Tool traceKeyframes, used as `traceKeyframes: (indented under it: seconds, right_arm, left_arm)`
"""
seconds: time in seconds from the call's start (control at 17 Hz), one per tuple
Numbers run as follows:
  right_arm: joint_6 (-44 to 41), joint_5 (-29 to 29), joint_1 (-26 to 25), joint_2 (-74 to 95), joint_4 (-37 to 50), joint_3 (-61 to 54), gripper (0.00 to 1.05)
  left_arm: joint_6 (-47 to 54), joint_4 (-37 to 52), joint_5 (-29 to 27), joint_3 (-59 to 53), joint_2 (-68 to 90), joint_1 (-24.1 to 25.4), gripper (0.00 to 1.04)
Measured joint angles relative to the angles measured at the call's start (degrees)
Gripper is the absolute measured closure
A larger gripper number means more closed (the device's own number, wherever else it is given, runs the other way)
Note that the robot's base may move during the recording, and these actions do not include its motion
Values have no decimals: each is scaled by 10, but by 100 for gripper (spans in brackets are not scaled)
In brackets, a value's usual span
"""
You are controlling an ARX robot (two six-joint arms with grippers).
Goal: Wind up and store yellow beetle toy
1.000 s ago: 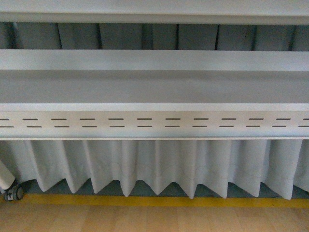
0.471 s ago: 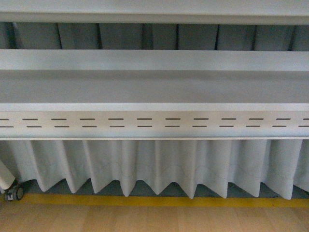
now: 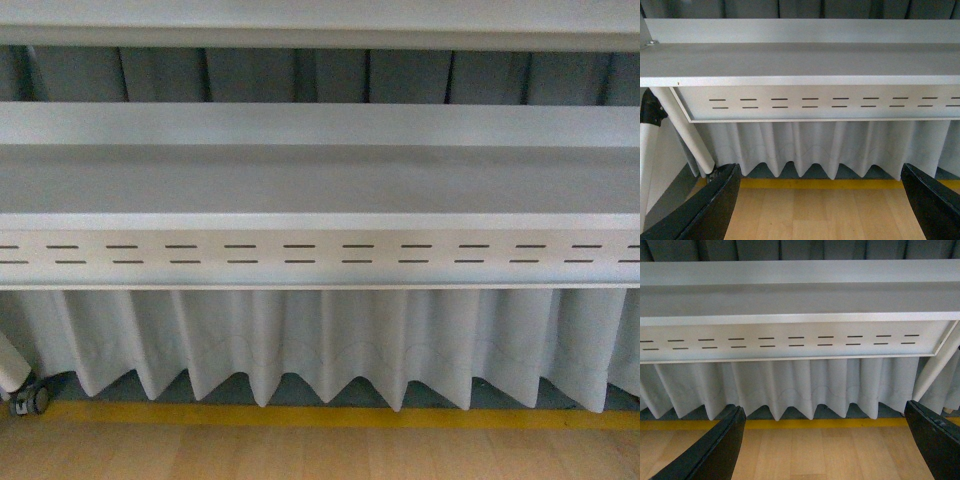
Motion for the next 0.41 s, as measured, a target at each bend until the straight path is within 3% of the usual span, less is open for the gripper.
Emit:
traceKeyframes:
  seconds: [0.41]
  right_arm:
    - [0, 0, 0, 0, 0, 0, 7]
  left_arm:
    - [0, 0, 0, 0, 0, 0, 7]
